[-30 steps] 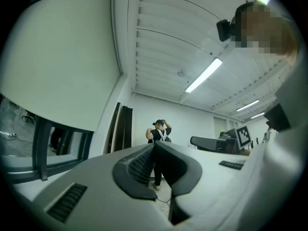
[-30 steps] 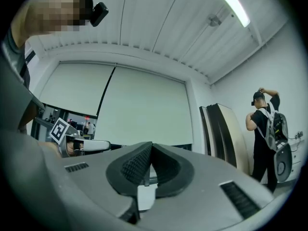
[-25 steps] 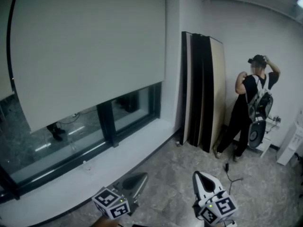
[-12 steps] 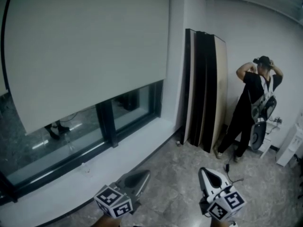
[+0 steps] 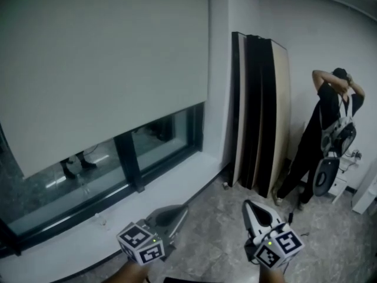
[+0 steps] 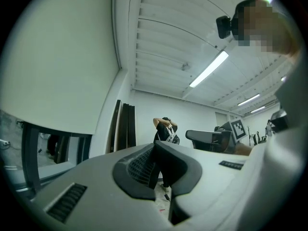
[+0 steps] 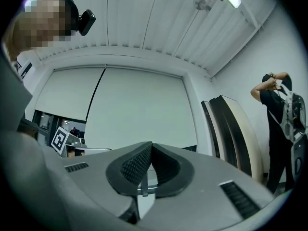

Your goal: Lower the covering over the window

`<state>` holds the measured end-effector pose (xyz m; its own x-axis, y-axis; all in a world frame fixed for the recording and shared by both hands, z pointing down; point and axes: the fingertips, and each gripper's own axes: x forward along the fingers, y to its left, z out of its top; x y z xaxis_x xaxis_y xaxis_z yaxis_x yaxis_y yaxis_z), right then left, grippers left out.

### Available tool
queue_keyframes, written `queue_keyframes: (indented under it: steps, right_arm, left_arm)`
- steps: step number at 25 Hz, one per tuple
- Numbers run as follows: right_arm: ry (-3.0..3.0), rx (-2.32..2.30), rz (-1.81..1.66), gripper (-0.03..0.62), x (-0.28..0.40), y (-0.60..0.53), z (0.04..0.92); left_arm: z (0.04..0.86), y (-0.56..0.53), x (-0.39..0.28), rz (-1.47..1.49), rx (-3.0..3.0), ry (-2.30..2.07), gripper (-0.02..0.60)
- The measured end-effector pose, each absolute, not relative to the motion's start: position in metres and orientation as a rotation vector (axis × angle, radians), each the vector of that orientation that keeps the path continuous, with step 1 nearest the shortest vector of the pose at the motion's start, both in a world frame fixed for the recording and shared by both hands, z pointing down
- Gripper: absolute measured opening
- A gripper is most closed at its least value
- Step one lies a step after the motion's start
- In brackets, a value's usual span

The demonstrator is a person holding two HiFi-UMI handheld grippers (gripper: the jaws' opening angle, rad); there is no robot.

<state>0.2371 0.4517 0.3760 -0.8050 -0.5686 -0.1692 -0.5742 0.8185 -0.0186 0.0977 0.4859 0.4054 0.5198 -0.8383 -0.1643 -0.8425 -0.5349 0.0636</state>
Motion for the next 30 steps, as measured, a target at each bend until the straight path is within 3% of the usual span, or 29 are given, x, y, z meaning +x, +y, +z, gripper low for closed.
queue_keyframes:
  steps: [13, 30]
  right_arm:
    - [2.938, -0.729, 0.006, -0.003, 0.235, 0.316, 0.376]
    - [2.878, -0.967, -0.053, -0.004, 0.137, 0.135, 0.378]
  left_arm:
    - [0.389, 0.349, 0.117, 0.244, -2.745, 1.512, -0.008]
    - [0.379, 0.163, 0.018, 0.248, -2.719, 1.512, -0.008]
